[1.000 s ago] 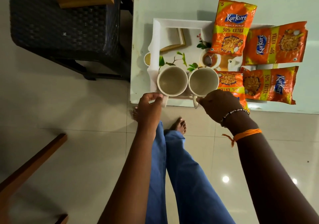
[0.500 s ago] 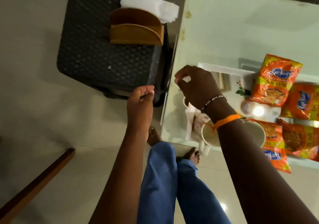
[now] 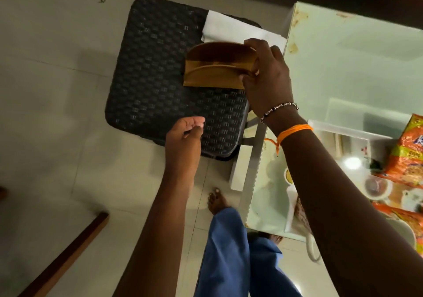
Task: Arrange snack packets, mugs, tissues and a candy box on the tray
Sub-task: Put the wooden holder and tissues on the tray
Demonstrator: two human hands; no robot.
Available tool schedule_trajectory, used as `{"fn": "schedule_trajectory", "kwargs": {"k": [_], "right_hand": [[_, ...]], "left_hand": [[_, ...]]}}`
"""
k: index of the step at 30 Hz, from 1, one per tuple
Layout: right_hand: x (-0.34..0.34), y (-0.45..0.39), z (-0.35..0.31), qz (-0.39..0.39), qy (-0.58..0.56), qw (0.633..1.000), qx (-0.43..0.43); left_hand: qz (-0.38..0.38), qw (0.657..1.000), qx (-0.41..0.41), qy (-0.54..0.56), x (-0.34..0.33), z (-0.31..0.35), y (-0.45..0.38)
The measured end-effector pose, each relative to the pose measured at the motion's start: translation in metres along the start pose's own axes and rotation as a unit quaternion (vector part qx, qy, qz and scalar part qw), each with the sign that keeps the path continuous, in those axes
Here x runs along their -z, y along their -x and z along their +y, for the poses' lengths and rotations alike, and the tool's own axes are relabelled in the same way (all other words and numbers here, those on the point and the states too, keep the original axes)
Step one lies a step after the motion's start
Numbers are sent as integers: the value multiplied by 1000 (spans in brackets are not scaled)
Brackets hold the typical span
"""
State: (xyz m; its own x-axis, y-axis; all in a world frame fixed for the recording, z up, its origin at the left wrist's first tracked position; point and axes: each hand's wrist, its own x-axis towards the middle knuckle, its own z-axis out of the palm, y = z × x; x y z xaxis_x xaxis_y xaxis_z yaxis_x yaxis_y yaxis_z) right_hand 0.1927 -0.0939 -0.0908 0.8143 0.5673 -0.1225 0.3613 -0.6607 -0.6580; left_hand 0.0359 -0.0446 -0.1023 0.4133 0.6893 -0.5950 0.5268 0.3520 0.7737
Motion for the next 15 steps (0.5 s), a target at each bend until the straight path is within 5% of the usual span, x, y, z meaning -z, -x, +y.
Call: {"fn": "schedule_trajectory", "kwargs": {"k": [15], "right_hand": [[85, 106, 64, -17, 12, 999, 38]], "left_hand": [[22, 994, 11, 110, -55, -9, 53]]}}
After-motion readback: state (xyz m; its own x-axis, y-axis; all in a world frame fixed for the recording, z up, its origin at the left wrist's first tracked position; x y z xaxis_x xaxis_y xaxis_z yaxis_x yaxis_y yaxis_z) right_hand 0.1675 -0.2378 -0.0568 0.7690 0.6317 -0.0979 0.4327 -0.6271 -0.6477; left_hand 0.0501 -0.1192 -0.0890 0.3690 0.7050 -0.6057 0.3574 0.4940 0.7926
